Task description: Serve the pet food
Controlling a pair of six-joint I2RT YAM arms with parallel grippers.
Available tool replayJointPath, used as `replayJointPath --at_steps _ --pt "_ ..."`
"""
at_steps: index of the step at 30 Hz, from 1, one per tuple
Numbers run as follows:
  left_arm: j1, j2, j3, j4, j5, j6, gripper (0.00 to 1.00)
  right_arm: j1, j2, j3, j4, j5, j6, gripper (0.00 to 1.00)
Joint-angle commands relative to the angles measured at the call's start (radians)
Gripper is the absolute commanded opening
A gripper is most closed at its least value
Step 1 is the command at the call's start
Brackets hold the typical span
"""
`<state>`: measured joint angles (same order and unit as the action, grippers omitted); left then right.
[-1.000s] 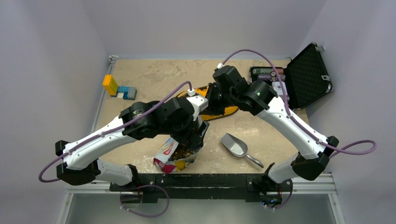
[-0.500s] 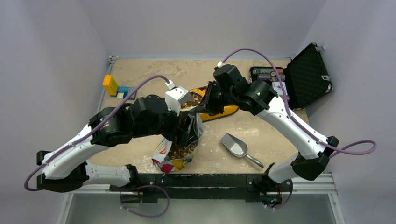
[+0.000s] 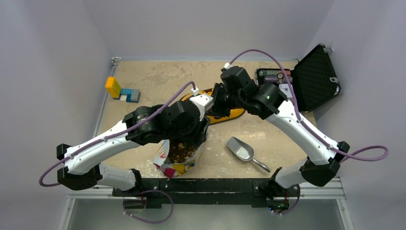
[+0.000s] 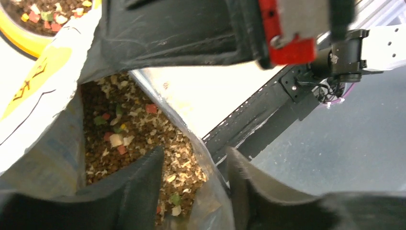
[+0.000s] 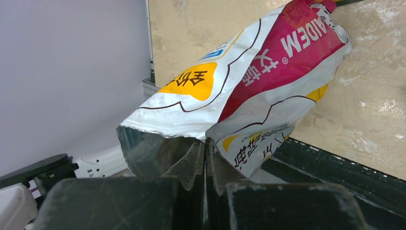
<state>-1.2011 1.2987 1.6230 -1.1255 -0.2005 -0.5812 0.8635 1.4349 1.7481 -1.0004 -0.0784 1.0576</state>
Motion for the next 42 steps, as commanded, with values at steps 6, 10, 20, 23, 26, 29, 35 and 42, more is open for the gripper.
replayJointPath --at_steps 6,10,20,23,26,29,35,42 --pt "-0.003 -0.033 0.106 -0.244 -0.143 -0.013 0.57 0.001 -0.113 0.037 0.190 -0.017 -0.060 0.00" --pt "-0.002 -0.035 0.085 -0.275 -0.135 -0.003 0.70 0.002 -0.142 0.030 0.186 -0.001 -0.080 0.00" --pt "0.020 -0.013 0.056 -0.203 -0.137 -0.023 0.71 -0.022 -0.176 -0.029 0.204 0.010 -0.373 0.23" --pt "0.021 -0.030 0.027 -0.181 -0.143 -0.034 0.68 -0.063 -0.158 -0.038 0.076 -0.017 -0.554 0.48" --pt "0.025 -0.066 -0.011 -0.163 -0.139 -0.037 0.66 -0.076 -0.220 -0.181 0.052 -0.057 -0.677 0.55" --pt "0.028 -0.095 -0.032 -0.160 -0.131 -0.040 0.66 -0.076 -0.307 -0.319 0.123 -0.196 -0.712 0.59" --pt "0.029 -0.113 -0.037 -0.156 -0.123 -0.040 0.66 0.017 -0.248 -0.348 0.147 -0.198 -0.645 0.58" --pt "0.033 -0.134 0.019 -0.178 -0.124 -0.041 0.70 0.034 -0.034 -0.132 0.042 0.067 -0.489 0.17"
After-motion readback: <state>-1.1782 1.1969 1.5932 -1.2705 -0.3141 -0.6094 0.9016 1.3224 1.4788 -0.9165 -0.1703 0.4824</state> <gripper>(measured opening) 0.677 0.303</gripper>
